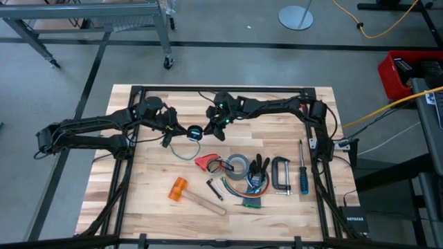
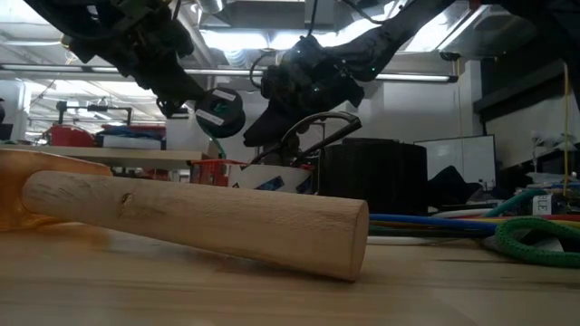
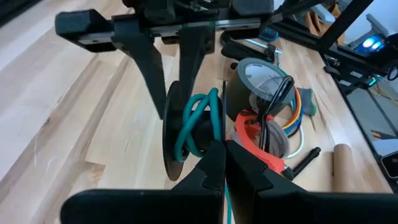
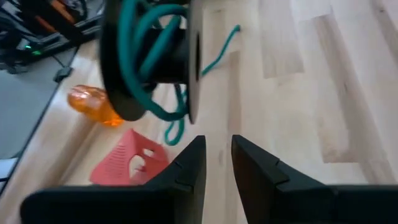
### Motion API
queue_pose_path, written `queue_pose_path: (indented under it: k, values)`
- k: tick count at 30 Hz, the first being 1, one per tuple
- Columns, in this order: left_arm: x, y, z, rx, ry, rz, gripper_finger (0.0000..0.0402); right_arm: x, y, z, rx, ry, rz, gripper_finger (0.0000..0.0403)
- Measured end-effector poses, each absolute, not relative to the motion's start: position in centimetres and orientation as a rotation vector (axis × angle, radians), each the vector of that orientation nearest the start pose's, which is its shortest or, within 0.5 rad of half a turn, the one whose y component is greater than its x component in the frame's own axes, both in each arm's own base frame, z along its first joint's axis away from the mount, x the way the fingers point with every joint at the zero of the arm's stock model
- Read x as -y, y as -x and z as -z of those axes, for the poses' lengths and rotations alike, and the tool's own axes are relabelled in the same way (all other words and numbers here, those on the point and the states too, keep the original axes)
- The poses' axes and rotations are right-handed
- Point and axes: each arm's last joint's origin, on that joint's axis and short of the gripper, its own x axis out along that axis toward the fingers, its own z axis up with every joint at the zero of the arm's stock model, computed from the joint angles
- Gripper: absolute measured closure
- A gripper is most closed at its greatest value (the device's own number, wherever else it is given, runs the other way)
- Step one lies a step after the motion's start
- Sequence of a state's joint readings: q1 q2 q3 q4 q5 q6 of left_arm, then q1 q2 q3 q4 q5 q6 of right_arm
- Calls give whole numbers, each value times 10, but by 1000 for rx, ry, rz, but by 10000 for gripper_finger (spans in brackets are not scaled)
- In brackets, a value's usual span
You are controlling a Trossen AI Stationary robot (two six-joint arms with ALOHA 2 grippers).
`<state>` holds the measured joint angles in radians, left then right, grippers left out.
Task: Coil cords
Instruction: Coil the green cable wire on the black spool
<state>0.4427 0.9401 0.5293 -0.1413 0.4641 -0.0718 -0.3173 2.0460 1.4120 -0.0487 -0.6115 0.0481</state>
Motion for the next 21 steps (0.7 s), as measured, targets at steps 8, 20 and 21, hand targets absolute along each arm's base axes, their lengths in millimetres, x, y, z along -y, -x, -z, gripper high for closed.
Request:
queue_pose_path:
  k: [8, 20, 21]
  values:
    - [-71, -179, -224, -501, 313, 3, 402, 117, -427, -181, -669, -389, -260, 266]
    - [-70, -179, -224, -503, 320, 9, 402, 120, -433, -195, -622, -345, -285, 183]
    - [-70, -179, -224, -502, 323, 14, 402, 120, -434, -197, -614, -337, -294, 183]
